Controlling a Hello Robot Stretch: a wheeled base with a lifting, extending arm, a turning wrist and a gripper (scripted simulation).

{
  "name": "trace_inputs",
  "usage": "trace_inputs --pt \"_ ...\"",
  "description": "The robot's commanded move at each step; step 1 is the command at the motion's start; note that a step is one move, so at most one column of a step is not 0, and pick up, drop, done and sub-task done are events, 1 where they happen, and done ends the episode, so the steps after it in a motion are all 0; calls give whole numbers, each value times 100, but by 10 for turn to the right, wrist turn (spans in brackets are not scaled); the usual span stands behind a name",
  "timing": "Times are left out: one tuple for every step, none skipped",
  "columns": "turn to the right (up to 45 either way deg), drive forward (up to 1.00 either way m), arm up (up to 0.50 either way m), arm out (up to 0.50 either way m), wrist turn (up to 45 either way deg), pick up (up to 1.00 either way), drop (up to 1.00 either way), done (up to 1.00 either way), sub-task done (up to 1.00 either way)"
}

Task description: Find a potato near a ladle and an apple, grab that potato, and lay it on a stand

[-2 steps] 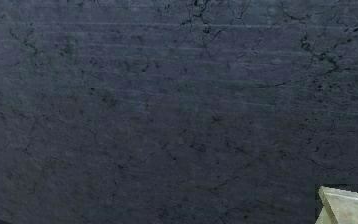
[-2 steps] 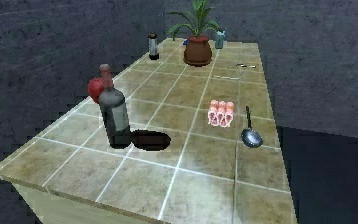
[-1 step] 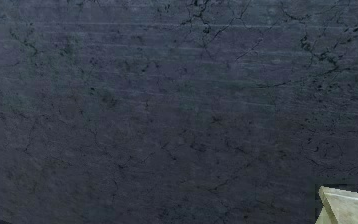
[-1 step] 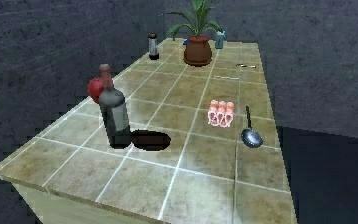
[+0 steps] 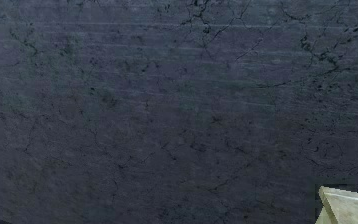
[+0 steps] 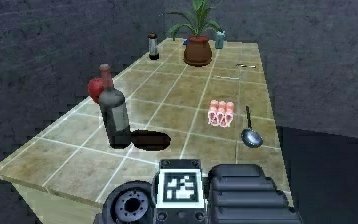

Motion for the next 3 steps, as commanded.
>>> trace_inputs --pt "0 0 0 18 0 0 0 0 0" --pt "0 0 0 0 450 0 0 0 0" --pt "0 0 0 0 450 0 0 0 0"
